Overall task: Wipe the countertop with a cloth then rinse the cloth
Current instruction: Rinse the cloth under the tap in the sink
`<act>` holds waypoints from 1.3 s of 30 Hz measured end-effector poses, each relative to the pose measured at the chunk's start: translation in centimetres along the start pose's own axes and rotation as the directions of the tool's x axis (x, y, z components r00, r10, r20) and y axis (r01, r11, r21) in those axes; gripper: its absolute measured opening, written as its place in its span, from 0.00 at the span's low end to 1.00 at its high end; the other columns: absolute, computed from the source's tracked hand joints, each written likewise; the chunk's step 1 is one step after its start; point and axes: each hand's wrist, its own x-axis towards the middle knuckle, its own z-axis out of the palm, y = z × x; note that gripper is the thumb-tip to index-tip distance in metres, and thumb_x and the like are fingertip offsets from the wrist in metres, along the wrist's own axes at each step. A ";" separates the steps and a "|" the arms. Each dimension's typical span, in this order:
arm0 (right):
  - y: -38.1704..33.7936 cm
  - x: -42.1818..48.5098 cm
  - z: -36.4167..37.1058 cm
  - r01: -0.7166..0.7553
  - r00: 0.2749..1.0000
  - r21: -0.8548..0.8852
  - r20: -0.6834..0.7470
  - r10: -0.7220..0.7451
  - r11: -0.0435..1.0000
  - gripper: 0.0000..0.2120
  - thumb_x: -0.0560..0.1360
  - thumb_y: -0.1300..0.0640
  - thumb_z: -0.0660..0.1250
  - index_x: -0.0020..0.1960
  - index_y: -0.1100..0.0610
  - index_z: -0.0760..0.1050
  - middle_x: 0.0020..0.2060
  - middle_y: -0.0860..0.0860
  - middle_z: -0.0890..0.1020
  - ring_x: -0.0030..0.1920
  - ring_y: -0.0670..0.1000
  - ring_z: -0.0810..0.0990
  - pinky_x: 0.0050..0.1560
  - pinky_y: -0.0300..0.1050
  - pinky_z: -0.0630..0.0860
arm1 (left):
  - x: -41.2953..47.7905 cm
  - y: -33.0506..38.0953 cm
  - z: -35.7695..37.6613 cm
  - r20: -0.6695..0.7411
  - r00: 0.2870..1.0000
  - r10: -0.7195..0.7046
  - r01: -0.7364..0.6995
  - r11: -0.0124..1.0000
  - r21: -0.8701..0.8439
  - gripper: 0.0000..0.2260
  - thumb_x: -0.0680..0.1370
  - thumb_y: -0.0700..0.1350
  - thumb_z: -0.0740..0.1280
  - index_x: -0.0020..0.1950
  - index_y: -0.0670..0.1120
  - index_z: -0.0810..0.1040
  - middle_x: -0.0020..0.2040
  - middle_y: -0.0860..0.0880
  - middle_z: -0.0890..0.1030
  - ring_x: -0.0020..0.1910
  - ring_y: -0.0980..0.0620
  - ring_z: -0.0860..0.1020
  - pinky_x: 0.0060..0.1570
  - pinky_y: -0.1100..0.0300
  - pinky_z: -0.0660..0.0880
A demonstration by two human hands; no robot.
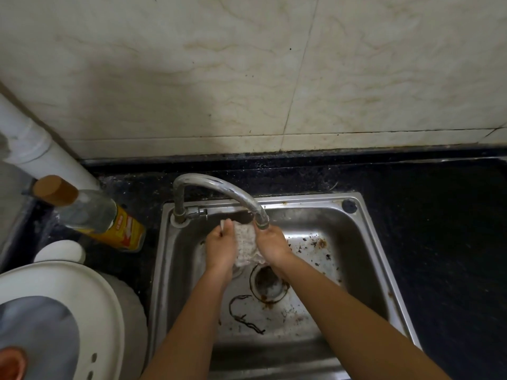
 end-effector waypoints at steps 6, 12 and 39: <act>-0.4 -0.7 -1.0 0.100 0.994 0.069 0.031 -0.102 0.993 0.06 0.81 0.57 0.61 0.53 0.58 0.73 0.38 0.49 0.80 0.35 0.40 0.78 0.30 0.28 0.73 | -0.2 0.3 0.0 0.086 0.996 -0.008 0.007 1.000 0.015 0.09 0.81 0.46 0.61 0.52 0.43 0.78 0.46 0.43 0.83 0.44 0.46 0.83 0.40 0.55 0.79; 0.4 -1.4 -1.2 0.125 0.988 0.275 0.059 -0.146 0.953 0.09 0.78 0.62 0.64 0.58 0.60 0.76 0.50 0.59 0.84 0.49 0.57 0.84 0.52 0.53 0.80 | -0.1 0.2 1.4 0.062 0.998 -0.001 0.001 1.000 0.003 0.12 0.81 0.51 0.59 0.45 0.48 0.78 0.42 0.46 0.83 0.41 0.50 0.82 0.42 0.55 0.78; 0.6 -2.3 -1.3 0.340 0.940 -0.122 0.041 -0.338 0.932 0.07 0.81 0.54 0.60 0.57 0.52 0.73 0.48 0.50 0.82 0.50 0.48 0.81 0.52 0.45 0.79 | 0.8 0.6 2.0 0.030 0.984 -0.176 0.175 0.984 0.024 0.22 0.81 0.58 0.54 0.51 0.42 0.79 0.42 0.42 0.83 0.42 0.44 0.82 0.47 0.51 0.79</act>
